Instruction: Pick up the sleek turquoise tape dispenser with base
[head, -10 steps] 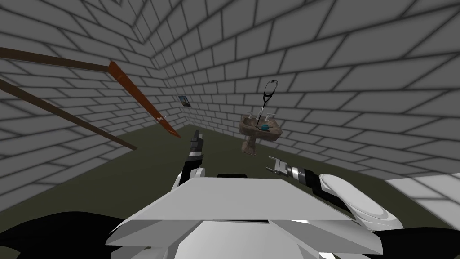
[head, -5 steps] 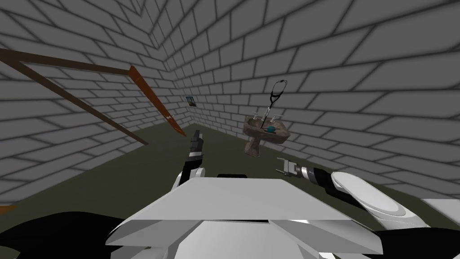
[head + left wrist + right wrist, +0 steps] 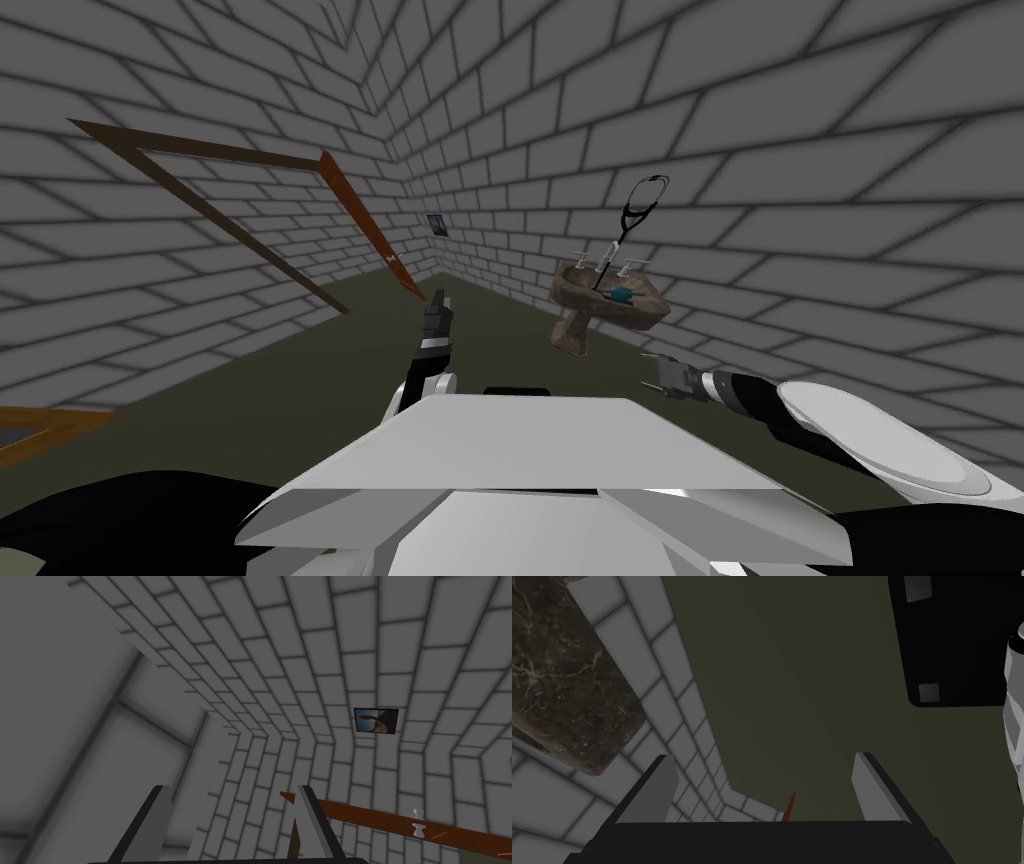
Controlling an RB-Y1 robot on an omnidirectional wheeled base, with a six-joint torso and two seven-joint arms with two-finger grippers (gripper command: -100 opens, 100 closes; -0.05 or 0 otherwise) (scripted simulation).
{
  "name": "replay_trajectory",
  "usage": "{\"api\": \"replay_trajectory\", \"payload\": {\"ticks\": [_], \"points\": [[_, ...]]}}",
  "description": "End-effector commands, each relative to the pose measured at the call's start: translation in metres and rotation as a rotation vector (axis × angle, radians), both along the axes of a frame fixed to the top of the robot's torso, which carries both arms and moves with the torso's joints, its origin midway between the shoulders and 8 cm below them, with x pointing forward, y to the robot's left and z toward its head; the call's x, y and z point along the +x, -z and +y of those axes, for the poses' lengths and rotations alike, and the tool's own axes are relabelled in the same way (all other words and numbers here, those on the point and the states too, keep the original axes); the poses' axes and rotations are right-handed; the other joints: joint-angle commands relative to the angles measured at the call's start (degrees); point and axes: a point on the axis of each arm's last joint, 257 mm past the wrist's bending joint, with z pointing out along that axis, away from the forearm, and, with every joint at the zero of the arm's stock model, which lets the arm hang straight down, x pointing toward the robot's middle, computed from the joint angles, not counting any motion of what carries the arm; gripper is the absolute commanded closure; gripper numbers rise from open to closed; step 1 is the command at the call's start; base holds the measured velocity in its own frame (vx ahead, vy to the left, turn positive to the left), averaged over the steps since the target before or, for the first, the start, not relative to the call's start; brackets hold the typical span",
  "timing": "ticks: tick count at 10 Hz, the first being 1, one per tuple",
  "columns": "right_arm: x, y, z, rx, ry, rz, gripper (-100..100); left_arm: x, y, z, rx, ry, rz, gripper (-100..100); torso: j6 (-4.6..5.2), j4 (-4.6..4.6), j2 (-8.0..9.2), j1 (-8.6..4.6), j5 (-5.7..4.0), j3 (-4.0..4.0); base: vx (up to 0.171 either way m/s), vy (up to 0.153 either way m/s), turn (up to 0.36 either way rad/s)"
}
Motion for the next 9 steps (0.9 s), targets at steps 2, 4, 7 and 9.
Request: {"api": "replay_trajectory", "payload": {"ticks": [2, 4, 7, 9], "points": [[-0.008, -0.020, -0.062, -0.165, 0.010, 0.034, -100, 0.000, 0.000, 0.000, 0.000, 0.000, 0.000, 0, -0.04, -0.02, -0.10, -0.03, 0.00, -0.05, 0.132, 0.029, 0.202], [-0.012, -0.033, -0.092, -0.254, 0.020, 0.050, -100, 0.000, 0.000, 0.000, 0.000, 0.000, 0.000, 0, -0.01, -0.06, -0.25, -0.04, -0.01, -0.15, 0.123, 0.015, 0.149], [-0.017, -0.065, -0.140, -0.378, 0.050, 0.059, -100, 0.000, 0.000, 0.000, 0.000, 0.000, 0.000, 0, -0.03, -0.02, -0.12, -0.08, -0.01, -0.07, 0.126, -0.004, 0.157], [-0.021, -0.078, -0.158, -0.426, 0.064, 0.067, -100, 0.000, 0.000, 0.000, 0.000, 0.000, 0.000, 0, -0.06, -0.14, -0.65, -0.11, -0.03, -0.38, 0.221, -0.011, 0.150]]}}
